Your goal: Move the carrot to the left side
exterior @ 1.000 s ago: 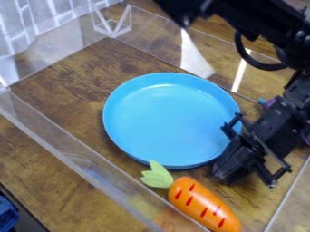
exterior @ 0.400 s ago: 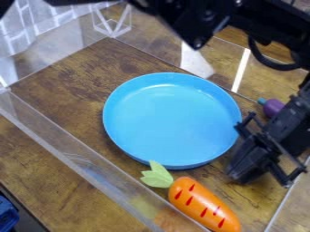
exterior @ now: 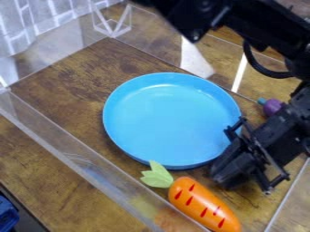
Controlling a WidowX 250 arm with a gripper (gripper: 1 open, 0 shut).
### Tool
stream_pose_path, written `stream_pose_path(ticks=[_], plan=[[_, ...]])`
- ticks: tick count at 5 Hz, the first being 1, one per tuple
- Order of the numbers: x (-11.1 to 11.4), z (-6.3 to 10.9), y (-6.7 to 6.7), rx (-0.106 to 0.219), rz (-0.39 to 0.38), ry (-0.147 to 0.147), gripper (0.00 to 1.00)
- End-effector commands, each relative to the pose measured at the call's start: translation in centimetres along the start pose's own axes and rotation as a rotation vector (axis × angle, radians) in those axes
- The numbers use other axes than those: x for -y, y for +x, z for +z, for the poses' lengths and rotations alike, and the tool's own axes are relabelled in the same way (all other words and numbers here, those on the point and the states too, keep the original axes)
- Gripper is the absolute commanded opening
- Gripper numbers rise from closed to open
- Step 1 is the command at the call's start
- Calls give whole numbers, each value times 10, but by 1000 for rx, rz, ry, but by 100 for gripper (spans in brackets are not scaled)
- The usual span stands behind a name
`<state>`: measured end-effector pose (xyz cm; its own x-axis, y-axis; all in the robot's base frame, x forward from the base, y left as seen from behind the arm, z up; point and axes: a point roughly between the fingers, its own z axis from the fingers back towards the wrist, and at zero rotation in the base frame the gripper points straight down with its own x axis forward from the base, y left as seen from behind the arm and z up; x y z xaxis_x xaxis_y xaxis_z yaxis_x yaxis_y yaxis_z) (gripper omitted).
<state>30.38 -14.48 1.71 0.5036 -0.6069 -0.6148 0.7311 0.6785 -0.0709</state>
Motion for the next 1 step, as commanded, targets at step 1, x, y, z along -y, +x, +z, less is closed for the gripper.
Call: stream_pose_path(ticks=[1], plan=[[-2,27,-7,69,-34,53,0]])
